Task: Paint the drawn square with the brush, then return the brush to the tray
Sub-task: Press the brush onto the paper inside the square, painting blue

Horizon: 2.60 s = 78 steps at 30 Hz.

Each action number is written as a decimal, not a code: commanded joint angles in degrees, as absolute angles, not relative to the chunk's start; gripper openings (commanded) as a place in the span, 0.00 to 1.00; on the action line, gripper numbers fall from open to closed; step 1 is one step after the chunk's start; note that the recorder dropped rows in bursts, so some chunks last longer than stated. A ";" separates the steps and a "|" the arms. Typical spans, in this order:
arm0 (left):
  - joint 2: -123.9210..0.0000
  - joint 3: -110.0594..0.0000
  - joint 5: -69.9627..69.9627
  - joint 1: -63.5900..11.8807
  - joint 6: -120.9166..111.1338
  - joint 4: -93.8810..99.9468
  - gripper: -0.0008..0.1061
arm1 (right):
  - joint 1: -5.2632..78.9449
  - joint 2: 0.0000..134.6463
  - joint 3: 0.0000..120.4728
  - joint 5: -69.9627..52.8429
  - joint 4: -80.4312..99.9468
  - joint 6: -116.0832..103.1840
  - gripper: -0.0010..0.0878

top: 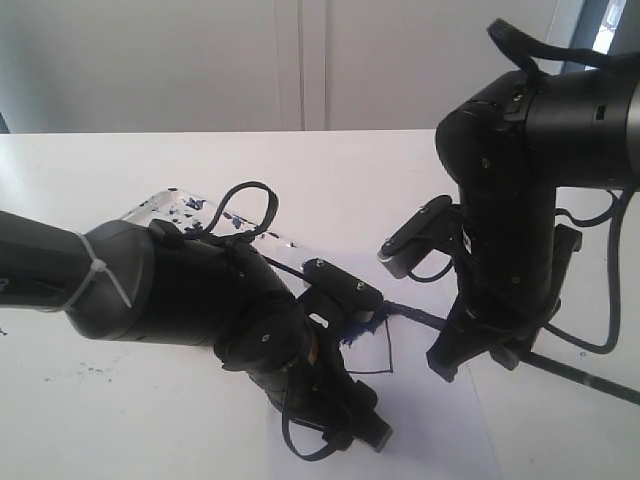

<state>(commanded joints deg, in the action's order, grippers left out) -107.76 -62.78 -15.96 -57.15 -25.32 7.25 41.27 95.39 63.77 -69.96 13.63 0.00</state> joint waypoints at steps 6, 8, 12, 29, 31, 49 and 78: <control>-107.76 -62.78 -15.59 -57.15 -25.32 7.74 0.71 | 41.27 94.67 63.77 -69.96 10.88 1.37 0.01; -107.76 -62.78 -14.92 -56.52 -25.32 7.62 0.71 | 41.27 93.37 63.77 -69.96 8.52 3.09 0.01; -107.76 -62.78 -14.55 -55.03 -25.70 7.37 0.71 | 41.27 90.19 63.77 -69.96 5.52 4.67 0.01; -107.76 -62.78 -14.56 -53.84 -25.70 6.80 0.71 | 41.27 92.36 63.68 -69.96 -0.60 5.38 0.01; -107.76 -62.78 -14.56 -53.84 -25.70 6.66 0.71 | 41.27 93.16 63.42 -69.96 -0.60 5.38 0.01; -107.76 -62.78 -15.00 -53.84 -25.70 6.27 0.71 | 43.61 94.86 61.71 -66.56 0.84 4.28 0.01; -107.76 -62.78 -14.98 -53.84 -25.70 5.65 0.71 | 43.37 94.86 61.71 -69.77 -2.58 8.01 0.01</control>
